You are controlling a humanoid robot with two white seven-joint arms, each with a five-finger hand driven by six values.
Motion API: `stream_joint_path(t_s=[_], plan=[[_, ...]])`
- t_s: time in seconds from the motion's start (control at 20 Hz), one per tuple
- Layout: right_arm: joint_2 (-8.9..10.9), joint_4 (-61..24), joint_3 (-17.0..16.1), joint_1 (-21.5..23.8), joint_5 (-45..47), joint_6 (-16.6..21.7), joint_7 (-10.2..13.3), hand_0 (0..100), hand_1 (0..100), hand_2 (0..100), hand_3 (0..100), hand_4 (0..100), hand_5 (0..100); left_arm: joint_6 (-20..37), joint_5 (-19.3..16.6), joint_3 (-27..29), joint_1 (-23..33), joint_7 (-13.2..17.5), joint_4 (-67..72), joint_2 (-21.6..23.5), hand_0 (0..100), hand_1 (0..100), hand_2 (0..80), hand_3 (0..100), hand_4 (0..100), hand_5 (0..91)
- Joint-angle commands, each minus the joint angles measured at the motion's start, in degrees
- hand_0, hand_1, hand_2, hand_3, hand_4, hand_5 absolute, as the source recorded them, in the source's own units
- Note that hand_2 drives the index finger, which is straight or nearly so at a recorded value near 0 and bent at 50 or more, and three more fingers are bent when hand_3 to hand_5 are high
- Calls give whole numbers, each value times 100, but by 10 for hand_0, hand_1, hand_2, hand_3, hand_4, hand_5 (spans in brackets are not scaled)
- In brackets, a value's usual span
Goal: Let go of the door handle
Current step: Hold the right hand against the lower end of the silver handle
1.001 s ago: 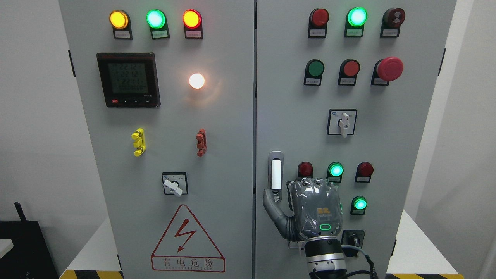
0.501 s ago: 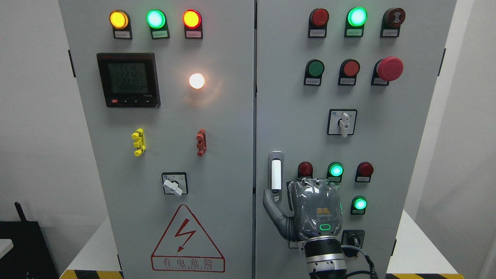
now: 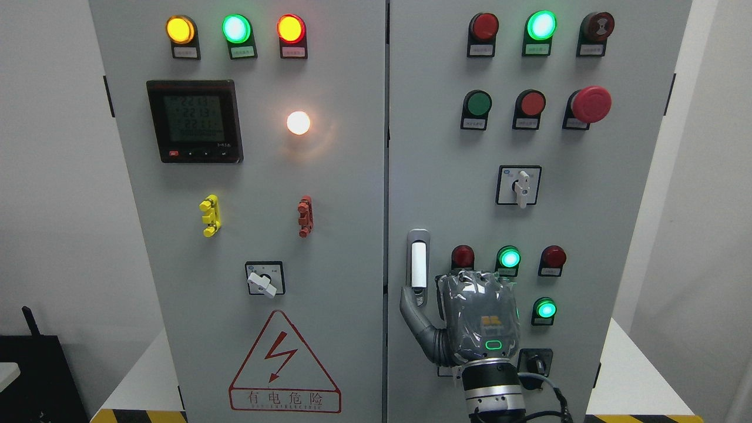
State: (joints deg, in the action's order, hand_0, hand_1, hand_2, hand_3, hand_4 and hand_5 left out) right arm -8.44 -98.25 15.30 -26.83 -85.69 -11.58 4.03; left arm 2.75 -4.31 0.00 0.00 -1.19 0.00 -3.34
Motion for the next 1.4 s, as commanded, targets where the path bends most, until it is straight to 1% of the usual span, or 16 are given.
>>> stream_joint_path(t_s=[0.0,0.7,1.35], plan=[[0,-2,-18,-6,0,-2,1,444,64,1000,1000,1000,961,-3,0,9,-17,4,53,0,120,389,0,0,0,0],[0,-2,-18,3,0,-11,1,454,82,1000,1000,1000,962,-3,0,9,-17,4,53,0,120,389,0,0,0,0],[0,-2,-36,3,0,-28,1,471,78,1000,1000,1000,968,-3,0,9,-17,4,53,0,120,389,0,0,0,0]])
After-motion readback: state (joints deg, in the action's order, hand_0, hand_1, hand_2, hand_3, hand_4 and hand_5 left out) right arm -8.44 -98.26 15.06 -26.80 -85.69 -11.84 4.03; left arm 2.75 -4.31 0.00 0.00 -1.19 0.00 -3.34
